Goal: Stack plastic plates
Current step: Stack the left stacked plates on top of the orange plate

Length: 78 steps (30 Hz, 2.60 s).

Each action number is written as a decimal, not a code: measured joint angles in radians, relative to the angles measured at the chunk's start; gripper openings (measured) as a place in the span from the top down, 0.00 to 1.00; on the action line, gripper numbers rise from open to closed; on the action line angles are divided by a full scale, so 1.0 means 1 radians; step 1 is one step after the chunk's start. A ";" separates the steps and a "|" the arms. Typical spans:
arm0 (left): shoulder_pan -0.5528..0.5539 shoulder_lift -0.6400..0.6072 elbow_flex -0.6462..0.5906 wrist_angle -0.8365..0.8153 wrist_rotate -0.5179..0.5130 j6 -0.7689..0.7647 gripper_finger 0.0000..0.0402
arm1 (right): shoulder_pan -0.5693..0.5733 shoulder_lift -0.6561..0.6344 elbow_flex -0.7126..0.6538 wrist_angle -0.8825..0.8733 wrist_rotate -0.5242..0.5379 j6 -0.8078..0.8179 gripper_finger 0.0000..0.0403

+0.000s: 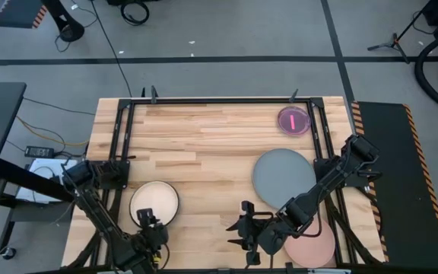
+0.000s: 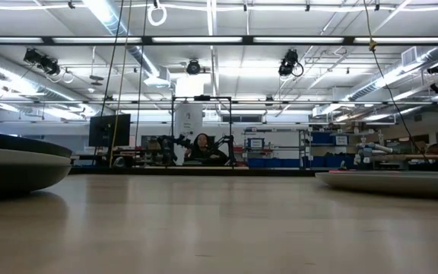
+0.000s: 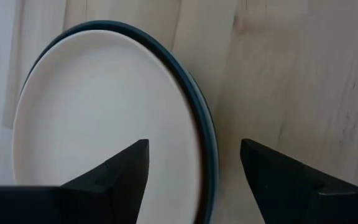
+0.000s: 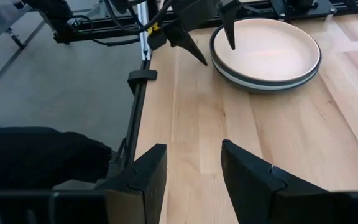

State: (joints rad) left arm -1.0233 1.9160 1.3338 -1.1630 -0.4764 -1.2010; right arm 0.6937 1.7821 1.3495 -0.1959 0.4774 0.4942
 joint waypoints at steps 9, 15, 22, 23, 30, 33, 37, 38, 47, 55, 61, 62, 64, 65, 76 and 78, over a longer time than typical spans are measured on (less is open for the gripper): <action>-0.002 0.000 0.000 -0.014 -0.001 -0.010 0.36 | 0.000 0.000 0.000 0.000 0.000 0.000 0.60; -0.002 0.000 0.000 -0.013 -0.001 -0.009 0.36 | 0.000 0.000 0.000 0.000 0.000 -0.005 0.60; -0.015 0.000 -0.026 0.006 -0.018 -0.026 0.36 | 0.006 0.000 0.000 0.000 0.000 -0.005 0.60; -0.020 0.000 -0.047 0.018 -0.008 -0.039 0.36 | 0.008 0.000 0.000 0.000 0.000 -0.005 0.60; -0.046 -0.008 -0.227 0.226 0.017 -0.067 0.36 | 0.017 0.000 0.000 0.000 0.000 -0.003 0.60; -0.048 -0.007 -0.247 0.238 -0.008 -0.070 0.36 | 0.015 0.000 0.000 0.000 0.000 -0.001 0.60; -0.057 -0.005 -0.251 0.220 -0.036 -0.037 0.40 | 0.002 0.000 0.000 -0.001 0.000 -0.002 0.60; -0.057 -0.004 -0.251 0.217 -0.037 -0.024 0.42 | -0.002 0.000 0.000 0.000 0.000 -0.006 0.60; -0.044 0.002 -0.257 0.148 -0.044 -0.074 0.80 | -0.023 0.013 0.002 0.015 0.000 -0.261 0.60; -0.025 -0.023 -0.236 0.188 -0.078 -0.050 0.87 | -0.023 0.160 0.002 0.253 -0.052 -0.586 0.60; 0.048 -0.108 -0.226 0.407 -0.138 0.210 0.86 | -0.057 0.246 0.074 0.261 -0.030 -0.676 0.60; 0.064 -0.120 -0.226 0.449 -0.139 0.265 0.86 | -0.061 0.251 0.086 0.240 -0.025 -0.686 0.59; 0.095 -0.138 -0.225 0.520 -0.139 0.361 0.86 | -0.071 0.262 0.112 0.218 -0.025 -0.704 0.58; 0.111 -0.141 -0.225 0.553 -0.139 0.410 0.86 | -0.074 0.262 0.116 0.200 -0.029 -0.713 0.57; 0.272 -0.142 -0.230 0.841 -0.077 0.766 0.86 | -0.081 0.262 0.120 -0.019 0.077 -0.771 0.26; 0.297 -0.142 -0.230 0.884 -0.067 0.797 0.86 | -0.076 0.262 0.120 -0.049 0.141 -0.815 0.19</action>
State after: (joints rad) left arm -0.7264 1.7741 1.1038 -0.2788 -0.5432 -0.4043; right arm 0.6177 2.0441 1.4693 -0.2454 0.6187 -0.3204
